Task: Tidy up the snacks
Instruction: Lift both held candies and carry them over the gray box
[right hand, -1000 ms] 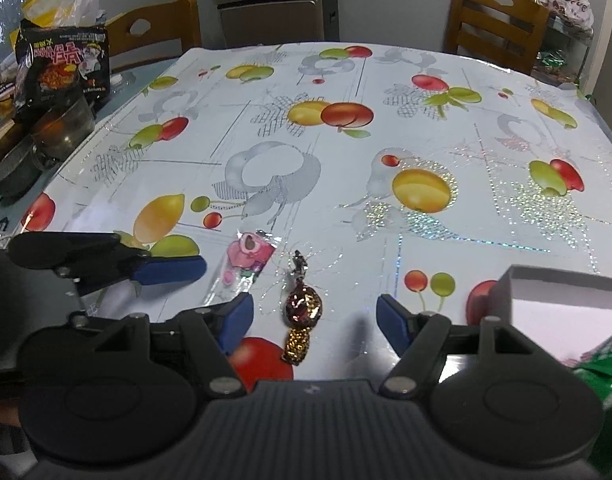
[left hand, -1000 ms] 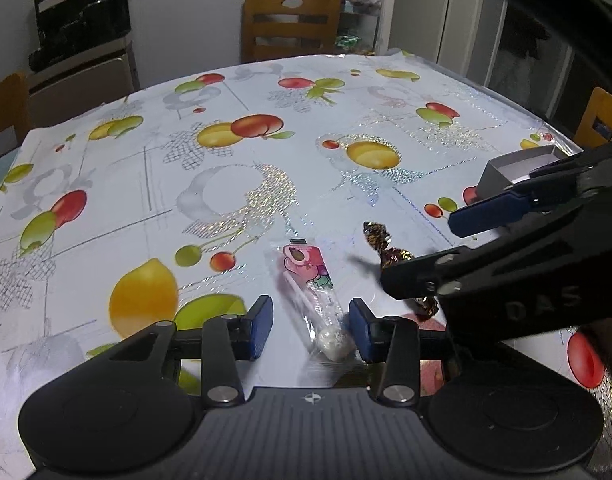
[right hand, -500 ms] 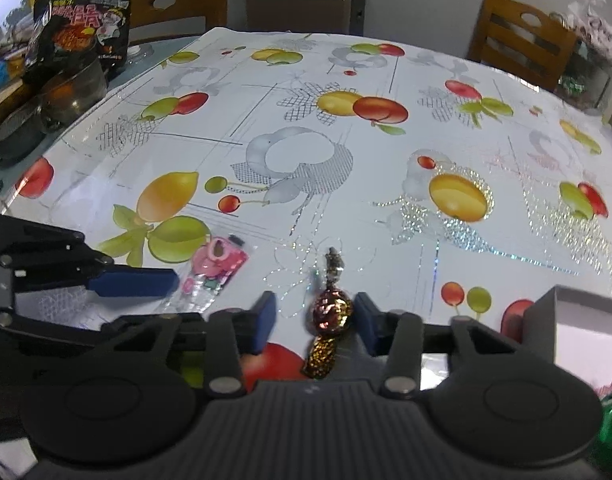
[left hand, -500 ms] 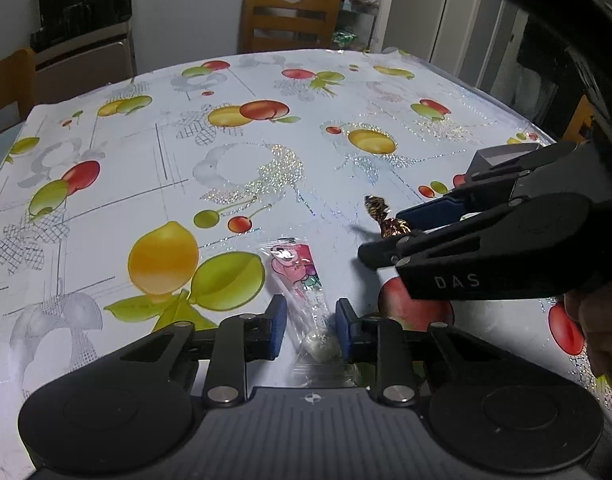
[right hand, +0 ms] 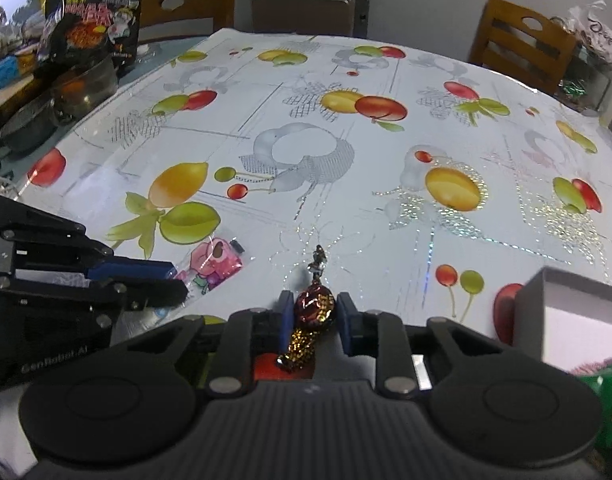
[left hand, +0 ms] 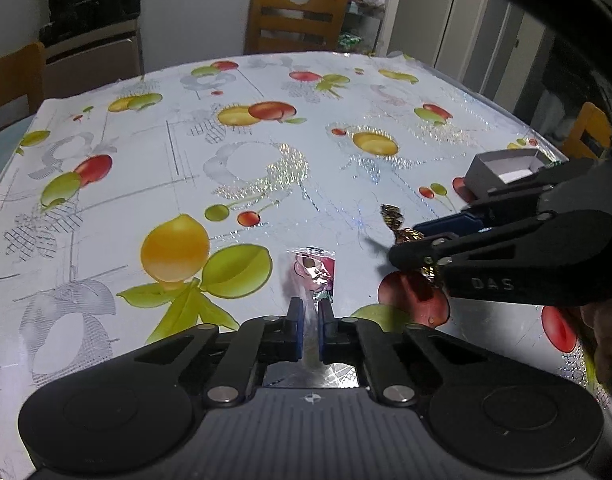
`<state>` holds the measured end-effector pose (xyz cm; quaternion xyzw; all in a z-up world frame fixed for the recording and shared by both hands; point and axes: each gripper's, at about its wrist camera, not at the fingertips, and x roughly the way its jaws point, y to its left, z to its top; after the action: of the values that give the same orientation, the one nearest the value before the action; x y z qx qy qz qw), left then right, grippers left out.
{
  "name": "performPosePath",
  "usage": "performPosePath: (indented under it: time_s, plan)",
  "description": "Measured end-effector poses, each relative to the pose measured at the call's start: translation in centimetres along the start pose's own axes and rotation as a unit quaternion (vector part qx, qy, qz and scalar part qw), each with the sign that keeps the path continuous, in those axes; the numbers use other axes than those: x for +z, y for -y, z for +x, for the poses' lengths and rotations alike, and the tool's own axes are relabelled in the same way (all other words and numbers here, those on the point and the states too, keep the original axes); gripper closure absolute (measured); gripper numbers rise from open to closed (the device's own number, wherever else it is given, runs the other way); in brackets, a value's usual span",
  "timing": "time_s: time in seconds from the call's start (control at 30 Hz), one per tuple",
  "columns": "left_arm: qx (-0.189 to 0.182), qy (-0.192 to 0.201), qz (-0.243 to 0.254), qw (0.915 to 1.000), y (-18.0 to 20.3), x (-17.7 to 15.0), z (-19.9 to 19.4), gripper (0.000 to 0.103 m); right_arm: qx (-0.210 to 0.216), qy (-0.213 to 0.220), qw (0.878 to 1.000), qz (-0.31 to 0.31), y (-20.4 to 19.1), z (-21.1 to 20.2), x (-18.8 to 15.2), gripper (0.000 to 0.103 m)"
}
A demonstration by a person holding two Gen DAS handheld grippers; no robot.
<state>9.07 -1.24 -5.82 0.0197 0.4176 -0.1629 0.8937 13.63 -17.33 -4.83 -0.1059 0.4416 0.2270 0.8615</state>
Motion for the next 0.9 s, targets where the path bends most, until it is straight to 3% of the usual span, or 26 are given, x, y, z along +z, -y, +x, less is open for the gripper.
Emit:
performPosePath:
  time_s: [0.57, 0.9]
  plan:
    - [0.004, 0.04, 0.031, 0.9987, 3.3, 1.1, -3.1, 0.095, 0.009, 0.058, 0.998, 0.019, 0.5, -6.6, -0.9, 0.081]
    - [-0.012, 0.062, 0.06, 0.9962, 6.6, 2.0, -4.4, 0.095, -0.002, 0.091, 0.995, 0.038, 1.9, -10.8, -2.1, 0.081]
